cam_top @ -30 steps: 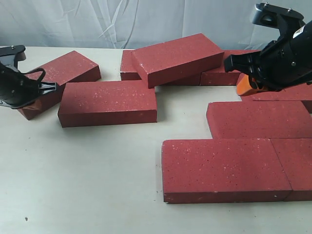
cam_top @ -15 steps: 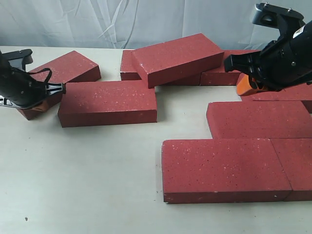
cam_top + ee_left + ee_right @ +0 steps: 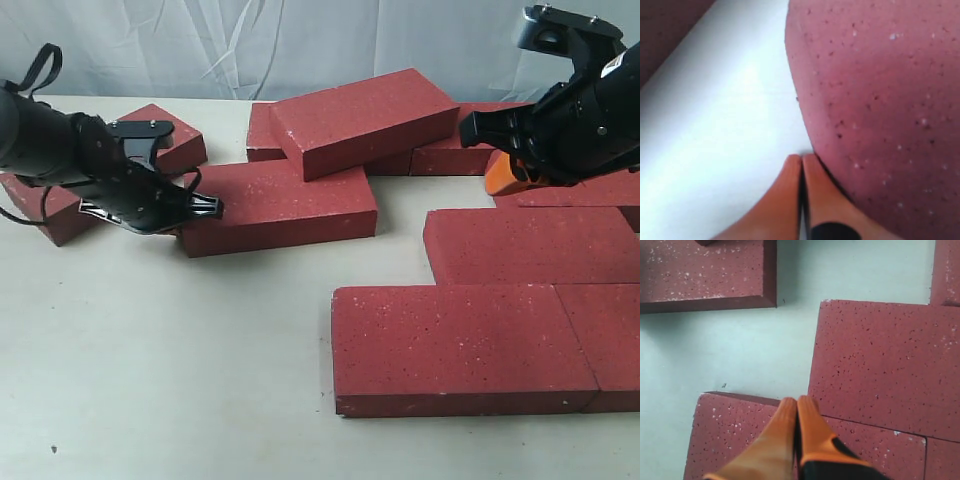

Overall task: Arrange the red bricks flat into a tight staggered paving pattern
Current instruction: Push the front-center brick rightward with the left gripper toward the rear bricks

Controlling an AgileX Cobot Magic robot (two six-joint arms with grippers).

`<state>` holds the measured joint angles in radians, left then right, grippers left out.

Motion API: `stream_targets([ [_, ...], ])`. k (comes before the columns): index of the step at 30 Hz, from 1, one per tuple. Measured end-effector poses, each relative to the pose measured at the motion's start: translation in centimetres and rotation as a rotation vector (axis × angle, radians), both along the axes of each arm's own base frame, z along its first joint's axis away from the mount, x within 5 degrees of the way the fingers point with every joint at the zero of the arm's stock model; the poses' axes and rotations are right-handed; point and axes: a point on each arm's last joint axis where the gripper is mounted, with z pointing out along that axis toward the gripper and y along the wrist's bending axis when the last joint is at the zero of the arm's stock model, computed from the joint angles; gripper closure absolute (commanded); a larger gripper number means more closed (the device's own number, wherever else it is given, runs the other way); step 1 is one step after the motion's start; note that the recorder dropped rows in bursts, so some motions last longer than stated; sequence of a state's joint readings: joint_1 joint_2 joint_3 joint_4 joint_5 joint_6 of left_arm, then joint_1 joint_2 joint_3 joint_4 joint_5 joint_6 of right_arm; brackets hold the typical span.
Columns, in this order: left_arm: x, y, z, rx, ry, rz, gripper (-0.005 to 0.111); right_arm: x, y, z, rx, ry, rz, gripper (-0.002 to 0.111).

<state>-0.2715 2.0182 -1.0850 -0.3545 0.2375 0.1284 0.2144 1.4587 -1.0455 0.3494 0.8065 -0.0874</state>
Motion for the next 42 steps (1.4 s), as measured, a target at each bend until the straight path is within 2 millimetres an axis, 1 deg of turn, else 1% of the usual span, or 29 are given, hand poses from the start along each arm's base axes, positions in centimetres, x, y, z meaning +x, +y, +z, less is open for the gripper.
stream_targets([
  [3, -0.1, -1.3, 0.1, 0.002, -0.041, -0.034, 0.107, 0.0, 0.0, 0.0, 0.000, 0.000, 0.000, 0.109],
  [6, 0.1, -2.0, 0.3, 0.023, -0.101, -0.081, 0.107, 0.0, 0.0, 0.0, 0.000, 0.000, 0.000, 0.109],
  [13, 0.7, -2.0, 0.7, 0.053, -0.194, -0.110, 0.107, 0.0, 0.0, 0.0, 0.003, 0.001, -0.001, 0.109],
  [19, 1.1, -2.9, 1.1, 0.081, -0.239, -0.172, 0.107, 0.0, 0.2, 0.1, 0.028, 0.002, -0.005, 0.109],
  [22, 1.4, -3.3, 1.0, 0.083, -0.247, -0.184, 0.107, 0.0, 0.3, 0.1, 0.040, 0.001, 0.002, 0.109],
  [31, 1.9, -4.8, -0.5, 0.096, -0.241, -0.233, 0.107, 0.0, 0.4, 0.2, 0.047, -0.002, 0.006, 0.109],
  [42, 2.0, -6.3, -0.1, 0.093, -0.342, -0.259, 0.107, 0.0, 0.4, 0.2, 0.052, -0.002, 0.005, 0.109],
])
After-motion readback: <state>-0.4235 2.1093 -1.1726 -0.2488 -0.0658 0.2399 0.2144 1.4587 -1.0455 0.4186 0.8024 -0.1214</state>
